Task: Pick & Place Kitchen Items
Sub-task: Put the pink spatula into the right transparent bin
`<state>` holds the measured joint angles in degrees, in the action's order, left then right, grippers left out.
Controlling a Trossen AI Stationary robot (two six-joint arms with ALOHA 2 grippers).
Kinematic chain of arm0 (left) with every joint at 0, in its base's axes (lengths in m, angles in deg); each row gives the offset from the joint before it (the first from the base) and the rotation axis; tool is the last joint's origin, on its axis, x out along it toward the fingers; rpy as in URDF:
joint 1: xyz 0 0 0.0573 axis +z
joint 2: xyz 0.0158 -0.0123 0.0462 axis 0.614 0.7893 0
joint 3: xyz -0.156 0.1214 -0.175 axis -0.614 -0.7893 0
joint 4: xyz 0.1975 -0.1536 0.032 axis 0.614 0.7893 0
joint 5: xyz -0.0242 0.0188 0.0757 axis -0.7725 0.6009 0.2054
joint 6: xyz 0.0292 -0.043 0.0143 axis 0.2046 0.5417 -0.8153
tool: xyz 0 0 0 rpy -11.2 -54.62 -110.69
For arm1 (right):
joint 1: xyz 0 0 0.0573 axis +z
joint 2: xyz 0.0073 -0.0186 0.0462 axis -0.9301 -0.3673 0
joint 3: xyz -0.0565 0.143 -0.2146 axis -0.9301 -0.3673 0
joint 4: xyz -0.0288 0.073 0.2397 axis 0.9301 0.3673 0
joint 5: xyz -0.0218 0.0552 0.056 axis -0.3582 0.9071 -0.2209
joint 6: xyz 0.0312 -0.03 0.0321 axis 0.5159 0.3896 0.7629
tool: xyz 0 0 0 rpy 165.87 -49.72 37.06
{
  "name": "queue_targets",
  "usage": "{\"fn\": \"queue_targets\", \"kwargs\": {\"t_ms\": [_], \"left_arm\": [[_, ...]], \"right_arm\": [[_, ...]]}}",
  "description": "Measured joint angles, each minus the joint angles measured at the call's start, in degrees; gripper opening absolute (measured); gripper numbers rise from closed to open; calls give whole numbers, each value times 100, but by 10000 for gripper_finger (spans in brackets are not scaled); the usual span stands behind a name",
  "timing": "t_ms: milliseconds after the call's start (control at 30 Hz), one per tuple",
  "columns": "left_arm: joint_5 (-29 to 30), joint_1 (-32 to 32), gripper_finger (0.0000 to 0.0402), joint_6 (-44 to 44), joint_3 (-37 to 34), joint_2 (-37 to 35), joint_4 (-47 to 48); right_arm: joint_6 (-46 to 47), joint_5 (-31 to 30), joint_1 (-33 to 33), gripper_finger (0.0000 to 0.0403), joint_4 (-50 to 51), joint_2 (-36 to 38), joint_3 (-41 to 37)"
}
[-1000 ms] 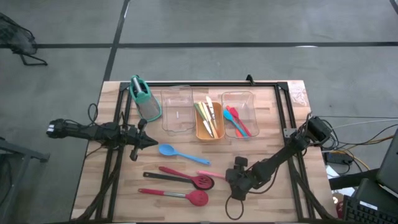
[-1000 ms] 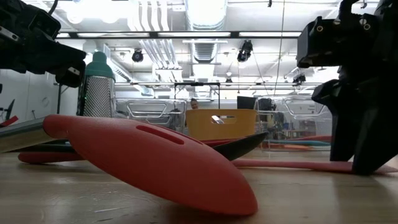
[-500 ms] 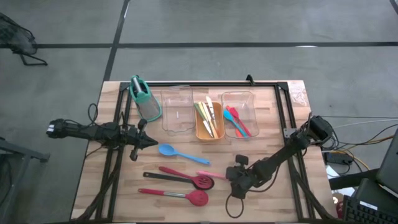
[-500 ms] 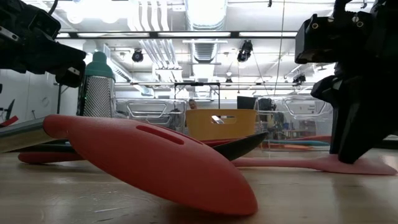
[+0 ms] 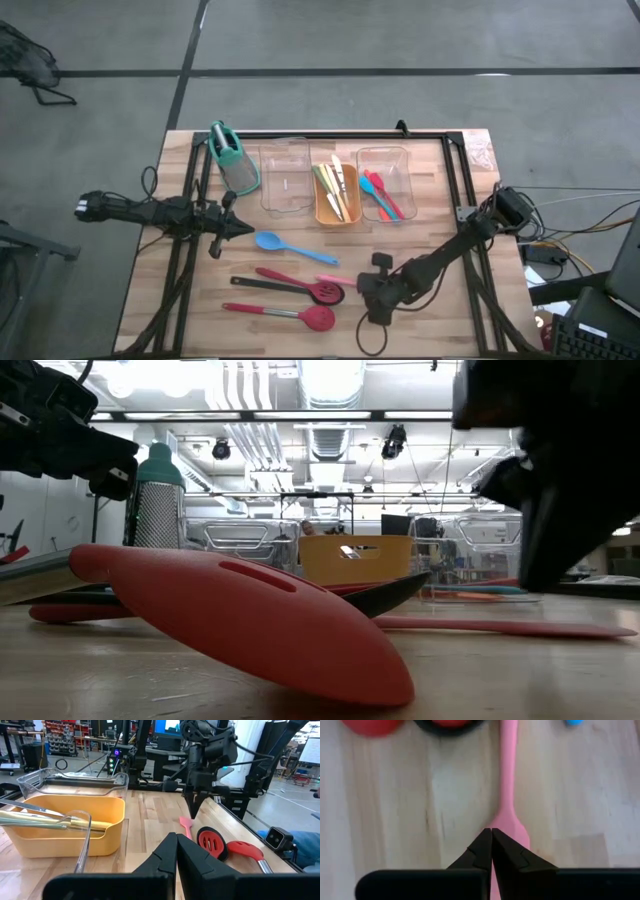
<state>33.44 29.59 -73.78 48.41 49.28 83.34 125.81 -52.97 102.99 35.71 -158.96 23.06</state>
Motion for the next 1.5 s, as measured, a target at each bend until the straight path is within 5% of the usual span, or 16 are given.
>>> {"fn": "queue_targets", "kwargs": {"t_ms": [267,733,967,1233,1500], "left_arm": [[0,2,12,2,0,0,0],[0,1,12,0,-1,0,0],[-2,2,12,0,-2,0,0],[-2,1,12,0,-2,0,0],[-1,1,12,0,-2,0,0]], "right_arm": [[476,155,43,31,267,22,206],[1002,97,160,201,793,28,-31],[1001,120,160,253,771,-141,-71],[995,126,131,262,813,-192,-68],[436,1217,-290,220,907,-359,110]]}}
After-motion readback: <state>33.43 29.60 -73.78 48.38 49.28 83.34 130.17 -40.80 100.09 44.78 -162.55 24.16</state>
